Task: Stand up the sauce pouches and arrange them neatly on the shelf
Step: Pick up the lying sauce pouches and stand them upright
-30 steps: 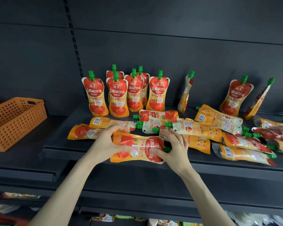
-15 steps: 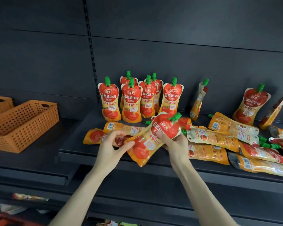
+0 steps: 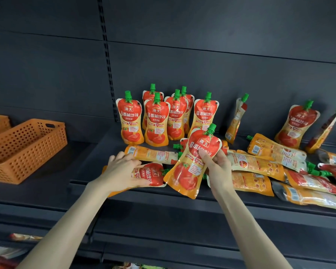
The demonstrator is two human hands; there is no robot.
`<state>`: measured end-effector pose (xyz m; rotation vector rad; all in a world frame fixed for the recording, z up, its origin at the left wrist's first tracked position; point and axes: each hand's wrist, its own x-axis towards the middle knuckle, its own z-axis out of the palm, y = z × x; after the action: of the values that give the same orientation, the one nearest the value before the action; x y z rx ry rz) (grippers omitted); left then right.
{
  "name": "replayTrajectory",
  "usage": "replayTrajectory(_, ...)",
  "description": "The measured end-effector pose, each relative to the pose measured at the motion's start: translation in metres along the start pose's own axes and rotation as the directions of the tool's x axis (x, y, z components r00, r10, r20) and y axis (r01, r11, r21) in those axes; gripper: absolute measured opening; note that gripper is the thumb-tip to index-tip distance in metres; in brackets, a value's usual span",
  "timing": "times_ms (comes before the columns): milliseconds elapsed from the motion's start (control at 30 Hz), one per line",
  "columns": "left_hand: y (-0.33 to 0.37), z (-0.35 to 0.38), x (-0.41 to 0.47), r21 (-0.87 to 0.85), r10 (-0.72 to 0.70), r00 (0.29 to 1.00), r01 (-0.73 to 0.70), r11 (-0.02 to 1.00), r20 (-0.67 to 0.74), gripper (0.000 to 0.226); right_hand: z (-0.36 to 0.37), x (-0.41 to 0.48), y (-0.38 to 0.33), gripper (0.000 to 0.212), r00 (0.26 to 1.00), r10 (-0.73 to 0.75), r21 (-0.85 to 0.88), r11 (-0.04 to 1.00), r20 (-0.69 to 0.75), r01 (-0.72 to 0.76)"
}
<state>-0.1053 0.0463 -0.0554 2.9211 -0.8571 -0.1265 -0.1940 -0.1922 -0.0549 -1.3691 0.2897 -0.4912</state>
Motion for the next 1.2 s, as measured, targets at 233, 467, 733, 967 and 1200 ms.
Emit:
replayTrajectory(233, 0.002, -0.012, -0.006, -0.539, -0.029, 0.998, -0.007, 0.842, -0.059, 0.057, -0.008, 0.0, 0.0, 0.031, 0.998, 0.051, 0.054, 0.997, -0.021, -0.05)
replayTrajectory(467, 0.035, -0.029, -0.001, -0.806, -0.023, 0.98, -0.147, 0.573, -0.196, 0.044, -0.01, 0.001, -0.008, 0.028, 0.999, 0.046, 0.061, 0.997, 0.014, -0.047)
replayTrajectory(733, 0.097, -0.052, 0.033, -0.946, 0.06, 0.981, -0.196, 0.257, -0.187, 0.039, -0.036, 0.005, -0.041, 0.025, 0.998, -0.012, 0.144, 0.989, -0.06, 0.021)
replayTrajectory(967, 0.159, -0.059, 0.066, -0.886, -0.05, 0.933, -0.321, 0.334, -0.357, 0.025, -0.078, 0.035, -0.07, 0.025, 0.989, -0.13, 0.014, 0.991, -0.072, 0.132)
replayTrajectory(1200, 0.154, -0.055, 0.07, -0.901, -0.247, 0.885, -0.322, 0.291, -0.396, 0.028, -0.07, 0.073, -0.079, 0.016, 0.985, -0.157, -0.059, 0.985, 0.077, 0.162)
